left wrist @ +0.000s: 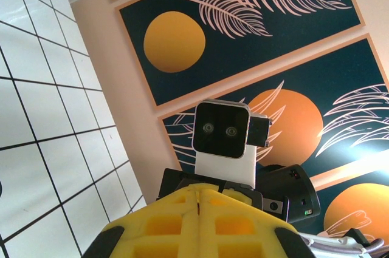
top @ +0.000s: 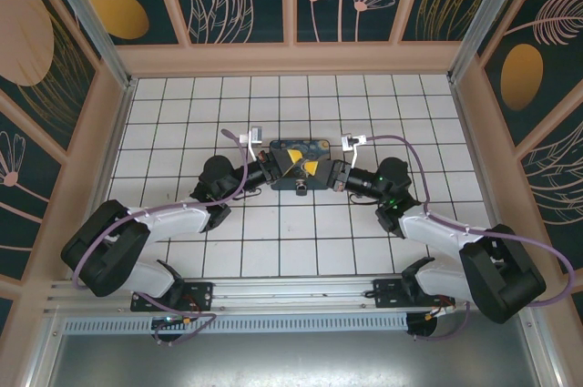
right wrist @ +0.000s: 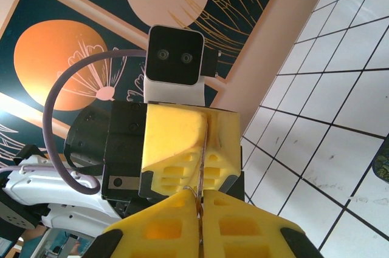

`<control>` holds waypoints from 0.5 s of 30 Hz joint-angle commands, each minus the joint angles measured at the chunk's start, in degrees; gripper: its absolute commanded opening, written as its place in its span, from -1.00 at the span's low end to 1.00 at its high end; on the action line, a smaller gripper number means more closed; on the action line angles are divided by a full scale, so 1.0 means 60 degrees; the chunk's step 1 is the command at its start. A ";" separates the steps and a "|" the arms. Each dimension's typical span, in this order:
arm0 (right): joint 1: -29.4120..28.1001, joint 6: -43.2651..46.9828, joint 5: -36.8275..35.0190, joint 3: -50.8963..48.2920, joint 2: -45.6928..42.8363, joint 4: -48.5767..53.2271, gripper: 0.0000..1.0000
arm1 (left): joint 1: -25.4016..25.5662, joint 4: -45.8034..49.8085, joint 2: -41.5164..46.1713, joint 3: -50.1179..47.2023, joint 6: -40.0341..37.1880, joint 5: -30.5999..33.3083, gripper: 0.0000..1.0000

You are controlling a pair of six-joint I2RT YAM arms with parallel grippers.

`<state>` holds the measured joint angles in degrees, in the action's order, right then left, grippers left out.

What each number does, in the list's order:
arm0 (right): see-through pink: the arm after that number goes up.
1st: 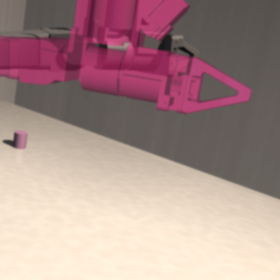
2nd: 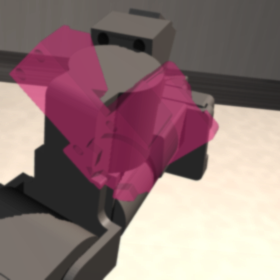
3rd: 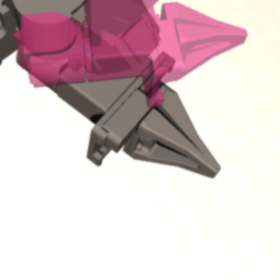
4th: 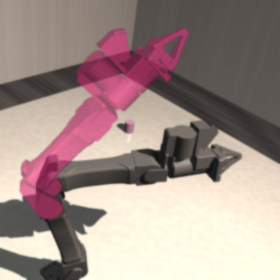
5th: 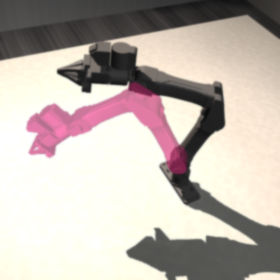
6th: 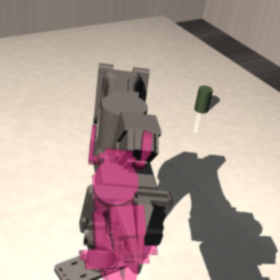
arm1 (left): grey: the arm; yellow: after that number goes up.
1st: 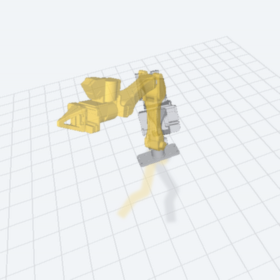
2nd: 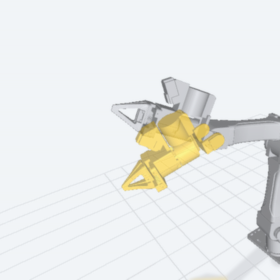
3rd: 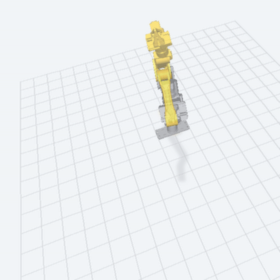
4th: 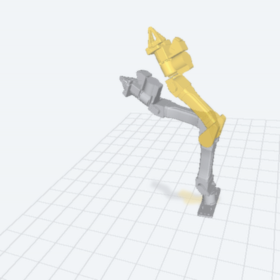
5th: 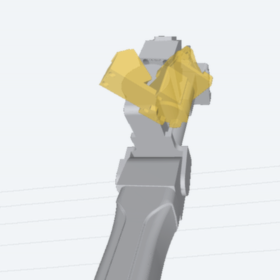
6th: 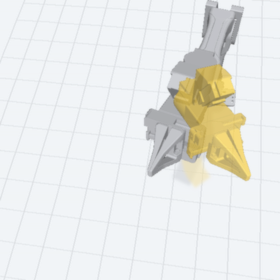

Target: Unlock the padlock with the key

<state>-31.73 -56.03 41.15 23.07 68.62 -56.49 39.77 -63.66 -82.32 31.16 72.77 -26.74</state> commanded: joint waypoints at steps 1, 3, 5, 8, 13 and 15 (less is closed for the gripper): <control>-0.0162 0.0161 -0.0217 -0.0037 -0.0128 -0.0457 -1.00 | 0.0022 -0.0616 -0.0193 -0.0044 0.0031 -0.0418 -1.00; -0.0162 0.0141 -0.0266 -0.0025 -0.0083 -0.0585 -1.00 | 0.0019 -0.0757 -0.0240 -0.0091 0.0105 -0.0465 -1.00; -0.0162 0.0108 -0.0282 0.0031 -0.0001 -0.0607 -0.91 | 0.0022 -0.1006 -0.0274 -0.0179 0.0207 -0.0500 -1.00; -0.0162 0.0012 -0.0317 0.0088 0.0134 -0.0752 -0.89 | 0.0017 -0.1343 -0.0316 -0.0249 0.0341 -0.0612 -1.00; -0.0147 -0.0079 -0.0454 0.0096 0.0165 -0.0853 -0.83 | 0.0014 -0.1488 -0.0284 -0.0307 0.0345 -0.0690 -1.00; -0.0162 -0.0113 -0.0413 0.0095 0.0181 -0.0954 -0.73 | 0.0021 -0.1543 -0.0302 -0.0322 0.0348 -0.0725 -1.00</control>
<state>-32.34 -56.36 40.47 23.07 69.19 -58.22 39.53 -69.47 -83.79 29.91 75.11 -27.35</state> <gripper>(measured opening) 0.122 0.044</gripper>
